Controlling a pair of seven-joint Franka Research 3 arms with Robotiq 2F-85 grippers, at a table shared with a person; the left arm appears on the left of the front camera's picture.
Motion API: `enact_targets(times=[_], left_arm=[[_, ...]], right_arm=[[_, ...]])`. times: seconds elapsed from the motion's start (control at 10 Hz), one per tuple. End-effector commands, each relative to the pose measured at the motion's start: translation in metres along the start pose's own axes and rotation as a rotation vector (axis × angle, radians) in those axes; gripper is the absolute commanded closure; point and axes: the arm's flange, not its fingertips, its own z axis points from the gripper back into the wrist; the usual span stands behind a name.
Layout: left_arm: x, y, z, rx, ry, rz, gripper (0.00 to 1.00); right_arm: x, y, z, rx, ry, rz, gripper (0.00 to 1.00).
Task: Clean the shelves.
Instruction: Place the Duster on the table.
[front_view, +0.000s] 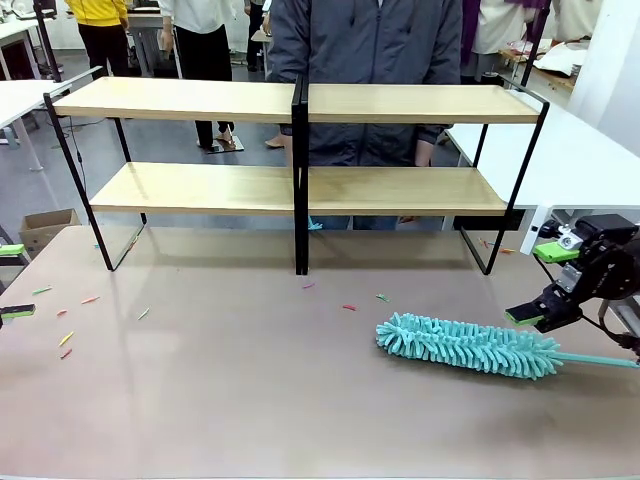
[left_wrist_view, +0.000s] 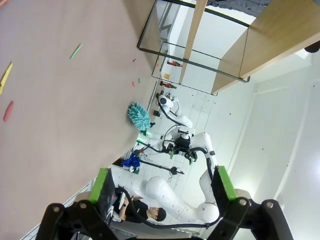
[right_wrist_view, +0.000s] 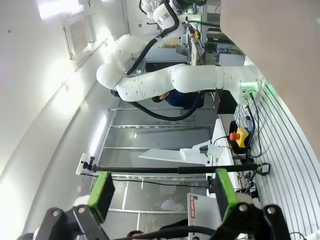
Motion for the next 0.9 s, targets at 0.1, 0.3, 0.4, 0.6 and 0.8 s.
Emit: enact_targets(times=[0.1,0.3,0.4,0.6,0.8], left_arm=[[-0.0042,-0.0028,-0.0009,-0.012,0.006,-0.001,0.0],[-0.0042,-0.0028,-0.0009,-0.012,0.006,-0.001,0.0],[-0.0042,-0.0028,-0.0009,-0.012,0.006,-0.001,0.0],[-0.0042,-0.0028,-0.0009,-0.012,0.006,-0.001,0.0],[-0.0042,-0.0028,-0.0009,-0.012,0.006,-0.001,0.0]], right_arm=[[0.0019,-0.0006,-0.0002,-0.001,-0.006,0.002,0.0],[0.0019,-0.0006,-0.0002,-0.001,-0.006,0.002,0.0],[0.0019,-0.0006,-0.0002,-0.001,-0.006,0.002,0.0],[0.0019,-0.0006,-0.0002,-0.001,-0.006,0.002,0.0],[0.0019,-0.0006,-0.0002,-0.001,-0.006,0.002,0.0]])
